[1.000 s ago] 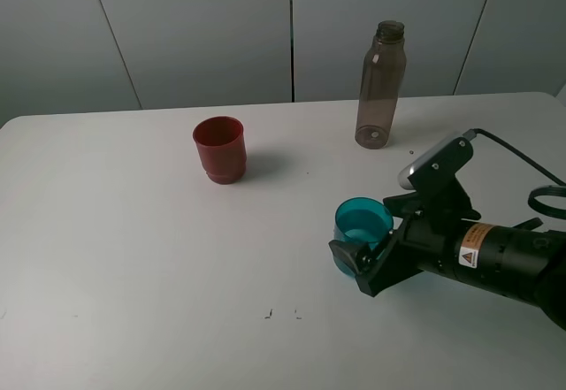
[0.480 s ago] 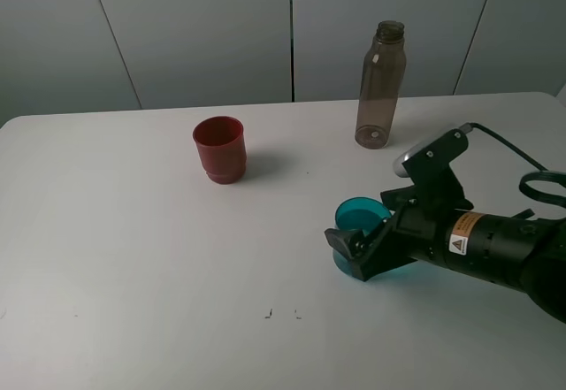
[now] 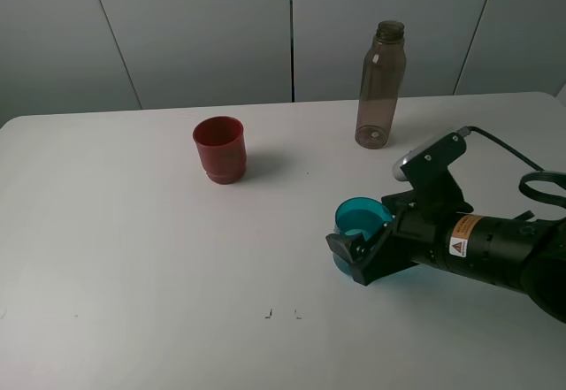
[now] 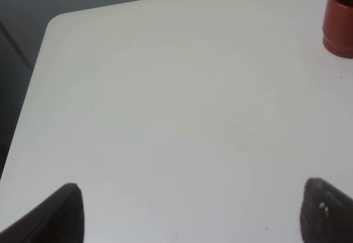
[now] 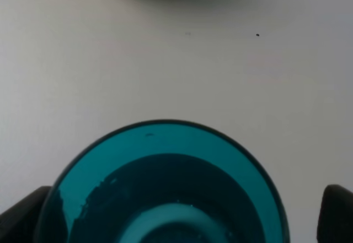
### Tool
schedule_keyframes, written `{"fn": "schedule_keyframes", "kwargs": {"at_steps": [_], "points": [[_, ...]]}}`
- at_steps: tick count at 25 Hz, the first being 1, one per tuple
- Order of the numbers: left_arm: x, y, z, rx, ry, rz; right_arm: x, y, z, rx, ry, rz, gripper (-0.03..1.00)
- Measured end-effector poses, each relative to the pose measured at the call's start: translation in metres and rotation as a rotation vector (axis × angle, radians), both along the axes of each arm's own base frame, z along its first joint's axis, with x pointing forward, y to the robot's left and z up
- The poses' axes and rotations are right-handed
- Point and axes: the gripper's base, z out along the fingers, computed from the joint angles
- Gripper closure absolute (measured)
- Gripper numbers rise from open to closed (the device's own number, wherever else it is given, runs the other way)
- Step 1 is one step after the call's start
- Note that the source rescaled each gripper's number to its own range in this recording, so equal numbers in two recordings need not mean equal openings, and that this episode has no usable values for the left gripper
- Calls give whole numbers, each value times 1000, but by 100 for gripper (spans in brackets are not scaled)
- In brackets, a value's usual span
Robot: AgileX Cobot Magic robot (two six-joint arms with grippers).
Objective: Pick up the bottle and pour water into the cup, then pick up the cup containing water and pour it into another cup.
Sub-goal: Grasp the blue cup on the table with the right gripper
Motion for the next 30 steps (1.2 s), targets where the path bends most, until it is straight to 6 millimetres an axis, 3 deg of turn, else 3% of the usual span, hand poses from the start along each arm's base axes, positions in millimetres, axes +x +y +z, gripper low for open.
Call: {"fn": "schedule_keyframes", "kwargs": {"at_steps": [30], "points": [[0,0,0,-3,0,2,-2,2,-12,-6,43,29,-3]]}}
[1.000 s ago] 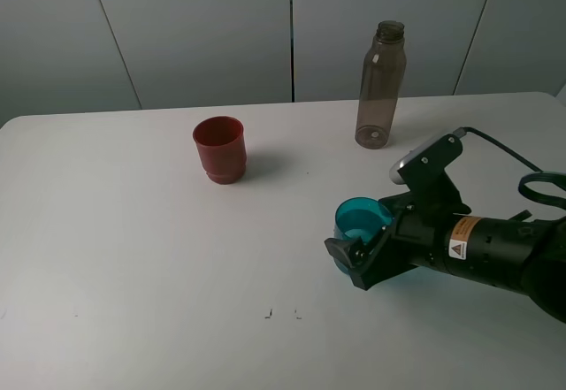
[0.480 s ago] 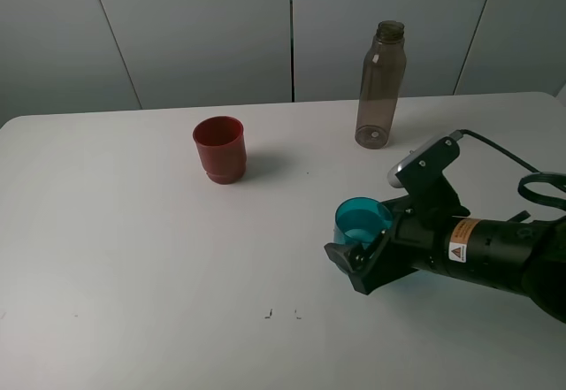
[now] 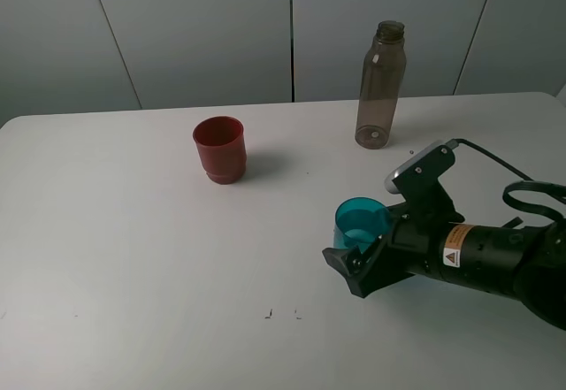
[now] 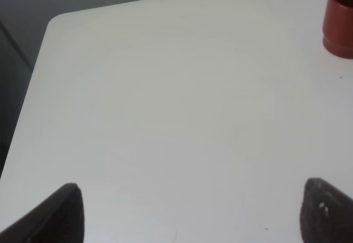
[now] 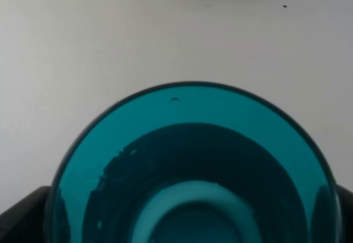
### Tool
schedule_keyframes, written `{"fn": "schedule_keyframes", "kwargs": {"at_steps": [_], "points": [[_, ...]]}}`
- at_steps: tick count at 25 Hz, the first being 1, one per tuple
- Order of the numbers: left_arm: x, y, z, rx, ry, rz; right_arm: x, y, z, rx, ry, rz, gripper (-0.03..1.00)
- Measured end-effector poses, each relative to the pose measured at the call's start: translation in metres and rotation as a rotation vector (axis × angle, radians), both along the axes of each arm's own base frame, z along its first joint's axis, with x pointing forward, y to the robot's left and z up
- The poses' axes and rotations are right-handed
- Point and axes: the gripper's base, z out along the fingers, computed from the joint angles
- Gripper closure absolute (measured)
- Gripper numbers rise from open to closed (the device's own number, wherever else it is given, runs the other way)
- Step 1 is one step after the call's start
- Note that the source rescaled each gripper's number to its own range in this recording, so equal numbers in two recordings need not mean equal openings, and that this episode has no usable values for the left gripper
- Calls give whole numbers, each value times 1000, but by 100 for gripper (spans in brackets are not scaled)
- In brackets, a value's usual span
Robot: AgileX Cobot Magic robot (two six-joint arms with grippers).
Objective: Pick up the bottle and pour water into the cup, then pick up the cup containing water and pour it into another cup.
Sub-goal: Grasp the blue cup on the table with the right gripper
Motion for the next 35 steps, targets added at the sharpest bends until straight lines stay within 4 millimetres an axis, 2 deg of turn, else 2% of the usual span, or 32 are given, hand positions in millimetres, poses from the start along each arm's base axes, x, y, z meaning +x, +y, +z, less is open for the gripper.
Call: {"fn": "schedule_keyframes", "kwargs": {"at_steps": [15,24,35], "points": [[0,0,0,2,0,-1,1,1,0,1,-25,12,-3],[0,0,0,2,0,-1,0,1,-10,16,-29,14,-3],[0,0,0,2,0,-1,2,3,-12,42,-57,9,-3]]}}
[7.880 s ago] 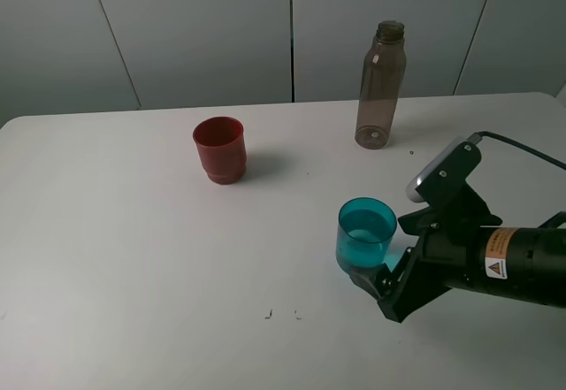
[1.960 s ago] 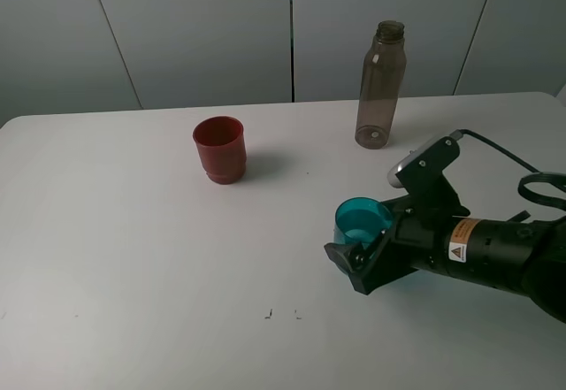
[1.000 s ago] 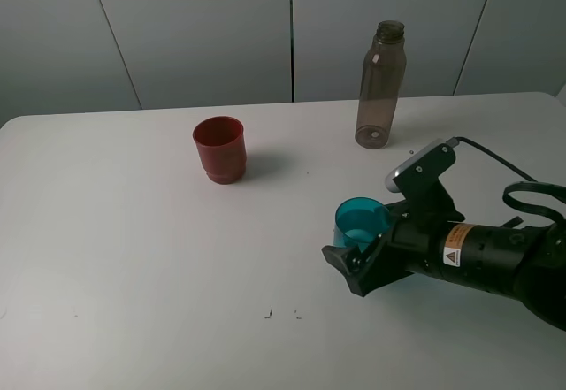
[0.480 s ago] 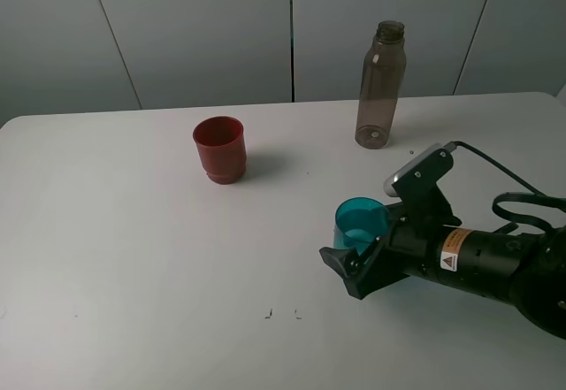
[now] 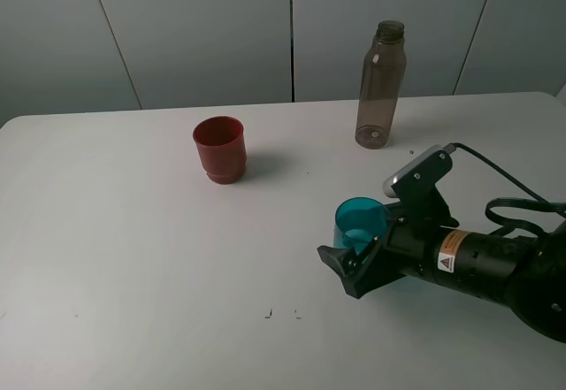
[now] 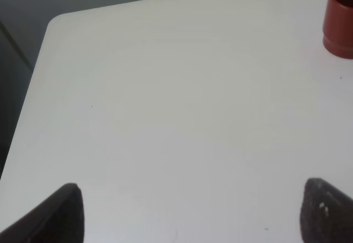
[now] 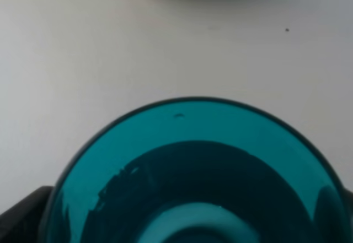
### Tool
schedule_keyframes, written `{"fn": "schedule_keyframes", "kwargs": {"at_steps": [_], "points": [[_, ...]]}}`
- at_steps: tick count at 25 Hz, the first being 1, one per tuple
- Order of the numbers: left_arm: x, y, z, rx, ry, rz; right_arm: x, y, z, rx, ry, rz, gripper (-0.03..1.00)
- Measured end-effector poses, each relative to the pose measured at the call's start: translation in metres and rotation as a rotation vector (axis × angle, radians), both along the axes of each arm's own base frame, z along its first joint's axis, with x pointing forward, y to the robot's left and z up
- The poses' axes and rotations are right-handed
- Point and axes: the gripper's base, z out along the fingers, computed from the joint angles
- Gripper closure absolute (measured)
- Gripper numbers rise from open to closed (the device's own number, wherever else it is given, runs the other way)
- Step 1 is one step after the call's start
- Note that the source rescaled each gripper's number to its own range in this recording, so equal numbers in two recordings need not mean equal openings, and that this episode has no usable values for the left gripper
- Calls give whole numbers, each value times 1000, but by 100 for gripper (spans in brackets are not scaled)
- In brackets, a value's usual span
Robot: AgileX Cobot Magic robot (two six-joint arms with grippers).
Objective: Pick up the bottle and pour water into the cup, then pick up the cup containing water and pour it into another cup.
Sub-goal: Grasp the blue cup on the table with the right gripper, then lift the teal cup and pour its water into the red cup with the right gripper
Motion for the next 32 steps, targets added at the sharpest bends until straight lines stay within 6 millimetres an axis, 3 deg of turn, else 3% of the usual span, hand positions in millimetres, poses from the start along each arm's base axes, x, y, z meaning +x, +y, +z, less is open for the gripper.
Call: {"fn": "schedule_keyframes", "kwargs": {"at_steps": [15,16,17,18,19,20,32], "points": [[0,0,0,0,0,0,1,1,-2,15,-27,4,-3],[0,0,0,0,0,0,1,1,-2,12,-30,7,2],[0,0,0,0,0,0,1,1,-2,9,-33,10,15],[0,0,0,0,0,0,1,1,-2,5,-36,13,37],[0,0,0,0,0,0,1,1,-2,2,-39,16,71],[0,0,0,0,0,0,2,1,-2,3,-42,10,86],[0,0,0,0,0,0,2,1,-2,-3,-47,13,83]]}}
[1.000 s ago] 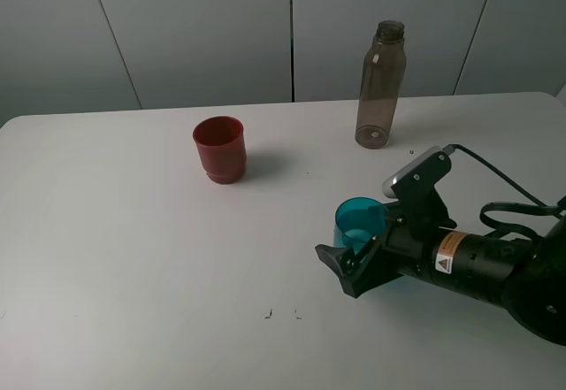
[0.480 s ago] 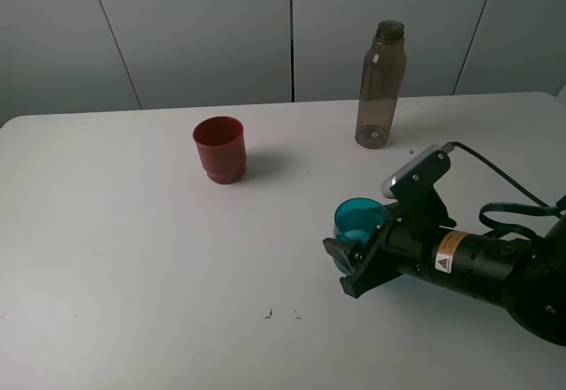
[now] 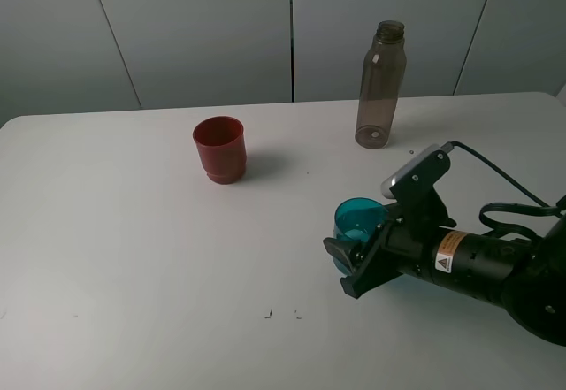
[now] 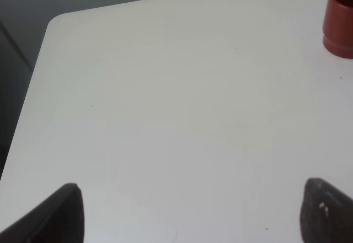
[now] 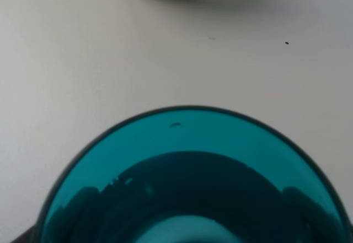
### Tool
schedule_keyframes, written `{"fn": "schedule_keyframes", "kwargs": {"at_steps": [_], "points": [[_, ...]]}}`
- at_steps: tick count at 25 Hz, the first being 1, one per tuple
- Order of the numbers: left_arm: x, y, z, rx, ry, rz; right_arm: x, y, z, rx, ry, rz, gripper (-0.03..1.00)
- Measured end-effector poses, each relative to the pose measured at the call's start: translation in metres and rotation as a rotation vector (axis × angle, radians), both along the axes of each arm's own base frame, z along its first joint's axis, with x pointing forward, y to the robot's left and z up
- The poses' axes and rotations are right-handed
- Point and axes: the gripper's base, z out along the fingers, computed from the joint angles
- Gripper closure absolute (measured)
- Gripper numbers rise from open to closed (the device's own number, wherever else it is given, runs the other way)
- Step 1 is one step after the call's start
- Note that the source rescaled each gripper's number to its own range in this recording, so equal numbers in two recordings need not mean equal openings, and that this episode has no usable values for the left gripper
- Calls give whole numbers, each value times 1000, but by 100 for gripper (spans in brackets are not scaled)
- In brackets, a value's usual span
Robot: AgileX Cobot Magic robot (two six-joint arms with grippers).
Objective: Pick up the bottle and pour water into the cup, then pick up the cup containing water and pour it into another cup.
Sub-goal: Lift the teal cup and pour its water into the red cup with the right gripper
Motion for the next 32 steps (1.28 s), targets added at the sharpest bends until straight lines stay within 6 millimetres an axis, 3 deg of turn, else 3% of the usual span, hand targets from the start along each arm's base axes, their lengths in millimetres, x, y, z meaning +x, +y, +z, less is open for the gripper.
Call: {"fn": "schedule_keyframes", "kwargs": {"at_steps": [7,15,32], "points": [[0,0,0,0,0,0,0,0,2,4,-6,-1,83],[0,0,0,0,0,0,8,4,29,20,-28,-20,84],[0,0,0,0,0,0,79,49,109,-7,16,-76,84]]}}
